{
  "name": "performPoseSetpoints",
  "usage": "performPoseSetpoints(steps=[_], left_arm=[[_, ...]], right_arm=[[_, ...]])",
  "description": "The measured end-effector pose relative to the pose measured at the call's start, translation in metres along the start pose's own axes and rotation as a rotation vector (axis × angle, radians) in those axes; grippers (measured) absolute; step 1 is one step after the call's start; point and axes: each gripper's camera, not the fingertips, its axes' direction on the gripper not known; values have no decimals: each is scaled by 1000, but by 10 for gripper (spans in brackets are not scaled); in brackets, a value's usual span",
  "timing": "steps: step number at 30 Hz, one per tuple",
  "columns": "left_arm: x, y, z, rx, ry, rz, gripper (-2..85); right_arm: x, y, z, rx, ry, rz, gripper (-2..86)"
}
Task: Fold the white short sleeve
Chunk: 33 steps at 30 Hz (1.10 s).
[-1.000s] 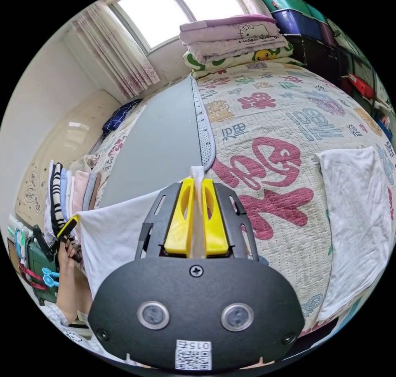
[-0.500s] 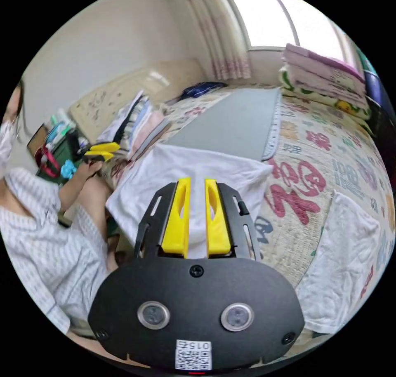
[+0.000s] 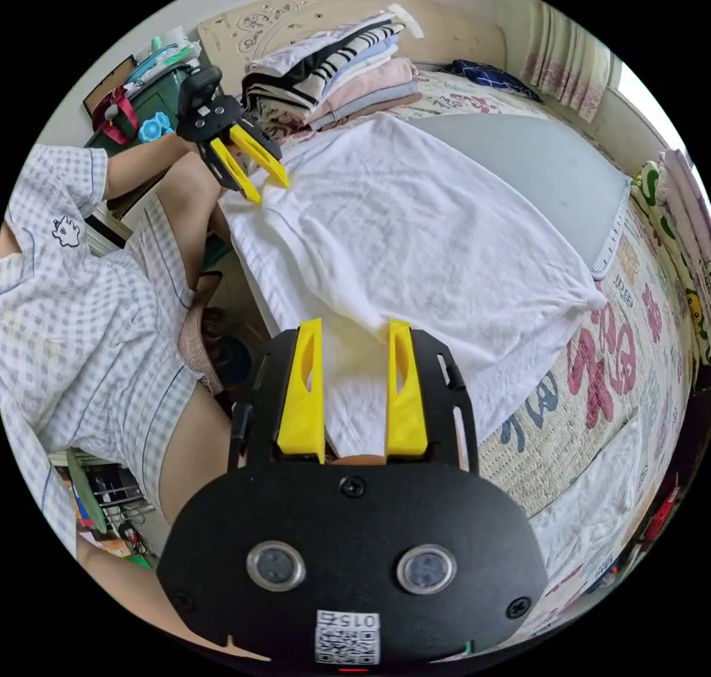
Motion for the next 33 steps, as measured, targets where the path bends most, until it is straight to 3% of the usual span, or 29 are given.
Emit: performPoseSetpoints(steps=[4, 7, 12, 16, 19, 22, 26, 33], left_arm=[[-18, 4, 3, 10, 68, -52, 21], [-36, 9, -5, 30, 84, -86, 5], [-130, -12, -58, 133, -101, -232, 1], [-251, -44, -127, 450, -342, -567, 19], [-279, -5, -145, 685, -288, -878, 55], [-222, 42, -142, 736, -190, -730, 65], [-108, 154, -92, 559, -110, -618, 72], [4, 349, -24, 368, -12, -1003, 95]], right_arm=[[5, -1, -1, -31, 75, 14, 38], [25, -7, -18, 14, 10, 69, 4], [96, -74, -88, 148, 157, 156, -3], [195, -195, -178, 399, 424, 452, 12], [233, -222, -218, 571, 308, 646, 73], [224, -198, -230, 618, 132, 564, 80], [188, -103, -211, 462, 78, 540, 88], [162, 52, -198, 272, -82, 884, 111]])
